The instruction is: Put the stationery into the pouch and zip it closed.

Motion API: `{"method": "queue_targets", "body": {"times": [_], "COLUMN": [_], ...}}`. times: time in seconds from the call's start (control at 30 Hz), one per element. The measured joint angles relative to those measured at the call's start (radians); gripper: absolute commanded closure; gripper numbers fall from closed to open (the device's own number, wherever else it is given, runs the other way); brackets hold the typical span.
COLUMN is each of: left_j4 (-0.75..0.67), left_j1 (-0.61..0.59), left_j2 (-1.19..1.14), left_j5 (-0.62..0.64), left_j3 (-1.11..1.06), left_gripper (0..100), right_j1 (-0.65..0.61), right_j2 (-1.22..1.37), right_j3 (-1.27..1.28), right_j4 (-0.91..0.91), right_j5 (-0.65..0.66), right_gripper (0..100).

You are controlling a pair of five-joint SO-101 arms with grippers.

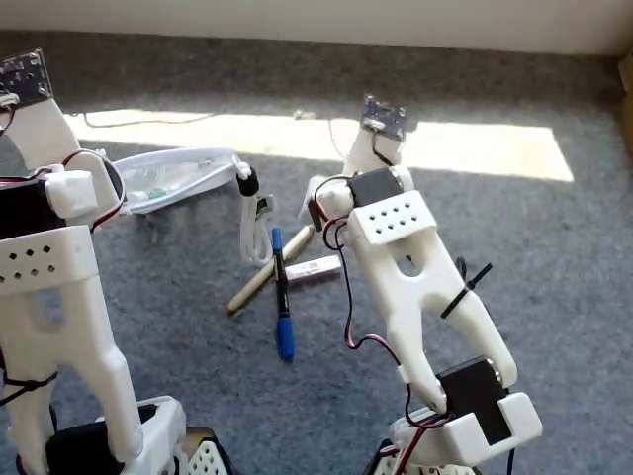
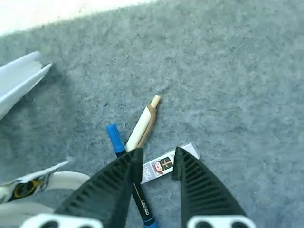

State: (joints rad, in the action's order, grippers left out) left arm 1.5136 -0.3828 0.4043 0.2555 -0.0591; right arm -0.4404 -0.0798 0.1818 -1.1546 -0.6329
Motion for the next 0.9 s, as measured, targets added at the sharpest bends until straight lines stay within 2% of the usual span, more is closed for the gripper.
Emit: {"method": "queue_targets", "body": {"times": [0.23,0.37,0.57,0.9], "left_j4": [0.000,0.000,0.000,0.000], "left_j1": [0.000,0.000,0.000,0.000], "left_j2": [0.000,0.000,0.000,0.000], "left_j5": [0.000,0.000,0.000,0.000], "left_j3": [0.000,0.000,0.000,0.000], "left_gripper": [99,99,99,99], "right_j1": [-0.038,-0.041,-0.041,-0.077], "right_j2": [0.040,0.155,0.250,0.436], "right_j3": [-0.002,-0.002,-0.058,-0.201], "right_j4": [0.000,0.000,-0.005,-0.091], "right_j5": [-0.126,-0.141,-0.186,-0.226], "right_gripper": [89.6,89.2,80.6,80.4]}}
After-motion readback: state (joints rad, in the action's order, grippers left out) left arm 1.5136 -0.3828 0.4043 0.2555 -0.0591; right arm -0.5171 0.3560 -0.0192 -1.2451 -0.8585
